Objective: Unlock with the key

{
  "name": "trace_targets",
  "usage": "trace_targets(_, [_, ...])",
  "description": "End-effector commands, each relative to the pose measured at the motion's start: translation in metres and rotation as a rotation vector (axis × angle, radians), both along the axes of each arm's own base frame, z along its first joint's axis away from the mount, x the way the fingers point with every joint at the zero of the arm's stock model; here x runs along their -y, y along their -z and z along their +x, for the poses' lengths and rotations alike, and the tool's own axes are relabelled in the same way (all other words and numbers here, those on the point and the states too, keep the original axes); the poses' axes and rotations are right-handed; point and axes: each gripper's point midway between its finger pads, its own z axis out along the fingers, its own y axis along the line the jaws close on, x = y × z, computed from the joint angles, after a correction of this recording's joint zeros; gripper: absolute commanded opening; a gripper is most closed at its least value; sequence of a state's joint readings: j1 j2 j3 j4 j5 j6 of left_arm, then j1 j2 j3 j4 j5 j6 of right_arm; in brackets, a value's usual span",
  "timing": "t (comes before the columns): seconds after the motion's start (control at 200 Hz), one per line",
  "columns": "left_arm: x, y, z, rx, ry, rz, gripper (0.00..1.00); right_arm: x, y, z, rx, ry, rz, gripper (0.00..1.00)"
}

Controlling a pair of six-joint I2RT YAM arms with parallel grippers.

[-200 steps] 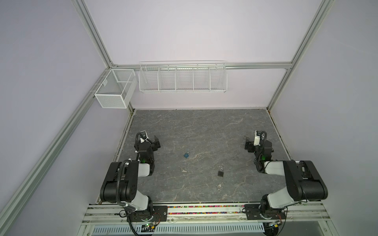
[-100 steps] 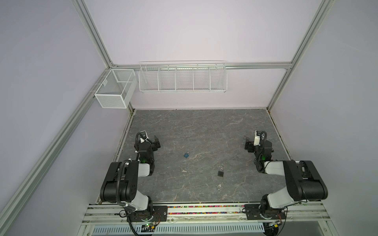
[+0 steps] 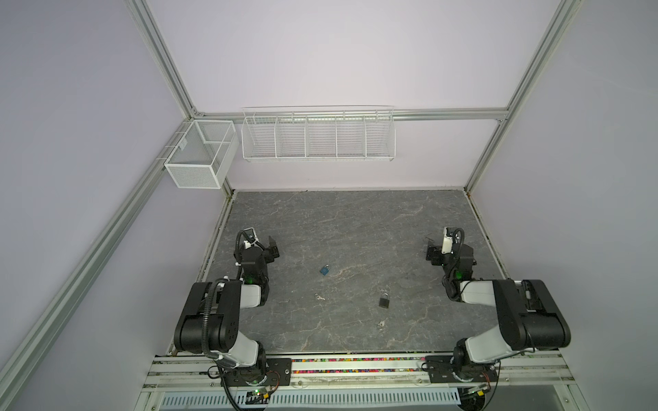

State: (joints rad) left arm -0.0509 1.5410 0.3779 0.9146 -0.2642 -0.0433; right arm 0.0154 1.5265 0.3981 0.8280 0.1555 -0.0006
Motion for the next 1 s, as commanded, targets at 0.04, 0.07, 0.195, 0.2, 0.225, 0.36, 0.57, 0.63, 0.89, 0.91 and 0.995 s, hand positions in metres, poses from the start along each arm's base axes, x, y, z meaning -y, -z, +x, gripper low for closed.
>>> trace_targets(0.04, [0.001, -0.003, 0.002, 0.007, 0.006, 0.013, 0.99, -0.001, -0.003, -0.001, 0.018, -0.017, -0.017, 0.89])
trace_targets(0.07, [0.001, -0.006, 0.001, 0.012, 0.006, 0.011, 0.99, -0.001, -0.003, -0.001, 0.019, -0.018, -0.016, 0.89])
trace_targets(0.195, [0.004, -0.022, -0.005, 0.026, 0.025, 0.012, 0.99, -0.002, -0.013, -0.001, 0.012, -0.024, -0.015, 0.89])
trace_targets(0.2, [0.004, -0.022, -0.005, 0.025, 0.025, 0.012, 0.99, -0.002, -0.014, -0.001, 0.012, -0.025, -0.015, 0.89])
trace_targets(0.225, [0.003, -0.026, -0.006, 0.028, 0.025, 0.013, 0.99, -0.002, -0.017, -0.002, 0.014, -0.027, -0.015, 0.89])
trace_targets(0.36, [0.003, -0.044, -0.014, 0.051, 0.023, 0.008, 0.99, 0.005, -0.033, -0.01, 0.044, 0.016, -0.015, 0.89])
trace_targets(0.57, [-0.005, -0.07, -0.029, 0.059, -0.041, -0.077, 0.99, 0.019, -0.074, -0.019, 0.093, 0.109, 0.11, 0.89])
trace_targets(0.63, [-0.009, -0.077, -0.032, 0.055, -0.074, -0.124, 0.99, 0.018, -0.083, -0.021, 0.106, 0.111, 0.167, 0.89])
trace_targets(0.89, [-0.021, -0.091, -0.051, 0.087, -0.212, -0.36, 0.99, 0.049, -0.066, -0.057, -0.116, 0.458, 0.488, 0.89])
trace_targets(0.91, [-0.02, -0.092, -0.052, 0.09, -0.201, -0.368, 0.99, 0.049, -0.064, -0.059, -0.125, 0.462, 0.502, 0.89])
trace_targets(0.995, [-0.015, -0.095, -0.054, 0.061, -0.184, -0.396, 0.99, 0.04, -0.063, -0.063, -0.175, 0.416, 0.522, 0.89])
